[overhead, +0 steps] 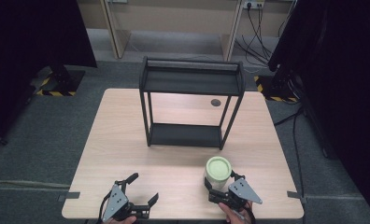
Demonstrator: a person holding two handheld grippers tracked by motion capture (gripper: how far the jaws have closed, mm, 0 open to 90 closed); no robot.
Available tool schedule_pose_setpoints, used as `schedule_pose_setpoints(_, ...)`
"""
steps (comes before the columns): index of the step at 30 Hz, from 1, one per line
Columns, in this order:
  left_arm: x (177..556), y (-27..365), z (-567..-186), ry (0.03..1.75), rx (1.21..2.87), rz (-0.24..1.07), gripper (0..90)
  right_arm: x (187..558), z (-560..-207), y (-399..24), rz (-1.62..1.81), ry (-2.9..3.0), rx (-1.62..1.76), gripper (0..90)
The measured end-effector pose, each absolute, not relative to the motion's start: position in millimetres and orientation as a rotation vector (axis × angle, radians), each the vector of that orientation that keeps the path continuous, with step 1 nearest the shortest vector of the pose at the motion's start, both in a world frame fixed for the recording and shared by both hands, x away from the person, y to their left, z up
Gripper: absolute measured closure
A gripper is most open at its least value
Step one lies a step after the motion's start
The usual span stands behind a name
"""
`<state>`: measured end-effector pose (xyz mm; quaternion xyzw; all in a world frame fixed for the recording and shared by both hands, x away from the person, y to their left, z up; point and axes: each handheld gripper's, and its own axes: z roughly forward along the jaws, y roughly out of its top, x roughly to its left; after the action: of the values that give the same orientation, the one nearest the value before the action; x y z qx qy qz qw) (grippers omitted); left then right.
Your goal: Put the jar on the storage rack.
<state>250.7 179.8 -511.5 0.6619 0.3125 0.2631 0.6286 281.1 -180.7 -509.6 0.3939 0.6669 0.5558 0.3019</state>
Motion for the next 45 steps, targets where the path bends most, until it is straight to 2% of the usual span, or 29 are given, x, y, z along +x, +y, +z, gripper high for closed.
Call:
schedule_pose_setpoints(11,251,179,-512,0.716,1.518,0.603,0.0,278,-501,-179,1.473,1.776,1.032,11.6)
schedule_pose_setpoints(45,251,181,-512,0.724,1.510,0.604,0.0,322,-477,-145,1.506,1.848,1.003,11.5)
